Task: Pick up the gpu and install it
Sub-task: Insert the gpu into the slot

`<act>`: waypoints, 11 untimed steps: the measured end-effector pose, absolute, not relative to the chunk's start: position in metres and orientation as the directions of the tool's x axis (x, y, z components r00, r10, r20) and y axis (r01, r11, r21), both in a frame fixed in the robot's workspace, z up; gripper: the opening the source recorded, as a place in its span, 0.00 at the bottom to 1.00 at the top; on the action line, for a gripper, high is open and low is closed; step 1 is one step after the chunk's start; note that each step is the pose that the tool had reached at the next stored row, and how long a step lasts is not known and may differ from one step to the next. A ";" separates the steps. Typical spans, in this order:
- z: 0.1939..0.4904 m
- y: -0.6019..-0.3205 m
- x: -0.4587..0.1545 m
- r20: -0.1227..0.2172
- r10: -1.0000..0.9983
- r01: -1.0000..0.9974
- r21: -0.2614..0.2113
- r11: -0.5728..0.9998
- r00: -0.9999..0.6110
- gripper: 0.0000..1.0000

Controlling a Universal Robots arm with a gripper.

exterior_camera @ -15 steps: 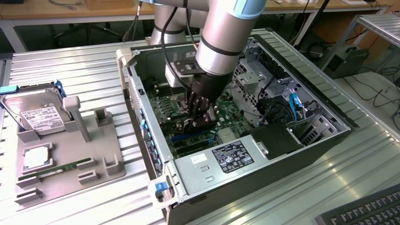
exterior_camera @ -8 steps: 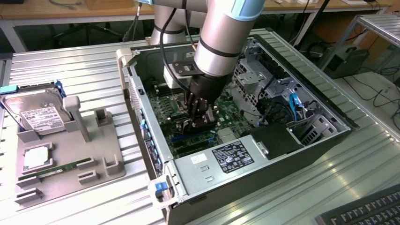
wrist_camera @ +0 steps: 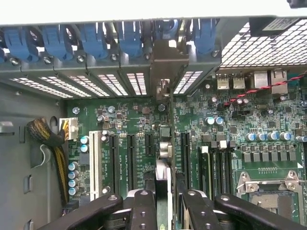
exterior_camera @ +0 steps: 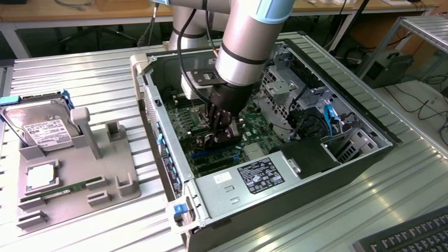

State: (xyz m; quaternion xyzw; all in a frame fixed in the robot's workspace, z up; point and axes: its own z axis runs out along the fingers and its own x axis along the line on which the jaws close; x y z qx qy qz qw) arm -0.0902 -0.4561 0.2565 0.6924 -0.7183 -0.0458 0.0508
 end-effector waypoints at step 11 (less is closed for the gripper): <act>0.254 -0.456 -0.090 0.005 -0.999 -0.990 0.136 0.037 -0.036 0.26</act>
